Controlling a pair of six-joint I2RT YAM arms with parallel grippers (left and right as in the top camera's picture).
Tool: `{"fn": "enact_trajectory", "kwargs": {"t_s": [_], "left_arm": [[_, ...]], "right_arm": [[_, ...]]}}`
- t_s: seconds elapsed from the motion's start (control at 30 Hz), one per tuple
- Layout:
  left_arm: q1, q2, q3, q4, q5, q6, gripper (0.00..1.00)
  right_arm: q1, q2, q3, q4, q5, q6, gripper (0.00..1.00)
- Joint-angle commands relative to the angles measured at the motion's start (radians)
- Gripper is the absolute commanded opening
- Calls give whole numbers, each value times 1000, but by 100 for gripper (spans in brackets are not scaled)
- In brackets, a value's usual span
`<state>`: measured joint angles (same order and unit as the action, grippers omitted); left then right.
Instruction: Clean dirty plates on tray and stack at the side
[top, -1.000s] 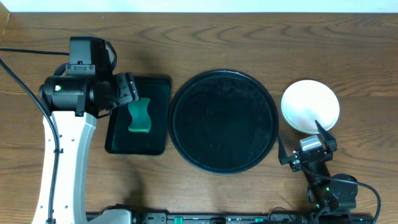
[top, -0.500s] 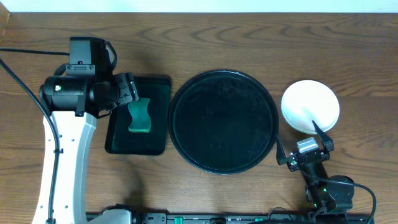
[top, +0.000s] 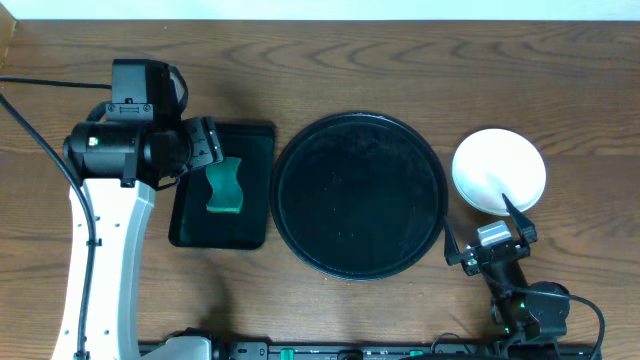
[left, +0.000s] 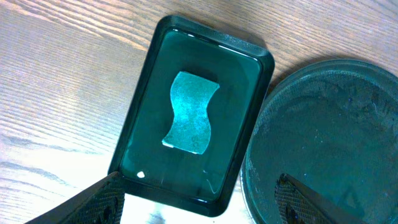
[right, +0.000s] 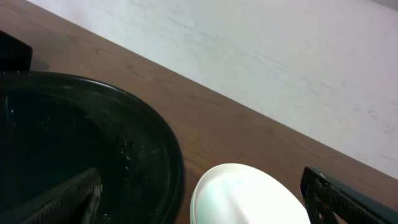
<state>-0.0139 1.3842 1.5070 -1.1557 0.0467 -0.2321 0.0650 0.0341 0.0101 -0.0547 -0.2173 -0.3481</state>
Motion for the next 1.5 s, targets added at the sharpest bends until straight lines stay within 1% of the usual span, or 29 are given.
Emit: {"fn": "enact_trajectory", "kwargs": {"t_s": [0.0,0.5,0.6,0.8,1.0,1.17,1.23,1.3,1.4,1.47], "left_arm": [[2,-6,14,-2,-5,-2,78],[2,-6,14,-3,-5,-2,78],[2,-28,13,-3,-5,-2,78],[2,-176,0,-3,-5,-2,78],[2,-360,-40,-3,-5,-2,78],[2,-546,-169,2,-13,2,78],[2,-618,-239,32,-16,2,78],[2,-689,-330,115,-43,2,78],[2,-787,-481,297,-81,34,78],[2,-861,-607,455,-81,64,78]], "right_arm": [[8,-10,-5,2,-11,-5,99],[8,-10,-5,2,-12,-5,99],[8,-10,-5,2,-12,-5,99],[8,-10,-5,2,-12,-5,99],[8,-10,-5,2,-12,-5,99],[8,-10,-5,2,-12,-5,99],[8,-10,-5,2,-12,-5,99],[8,-10,-5,2,-11,-5,99],[8,-10,-5,2,-12,-5,99],[8,-10,-5,2,-12,-5,99]]}}
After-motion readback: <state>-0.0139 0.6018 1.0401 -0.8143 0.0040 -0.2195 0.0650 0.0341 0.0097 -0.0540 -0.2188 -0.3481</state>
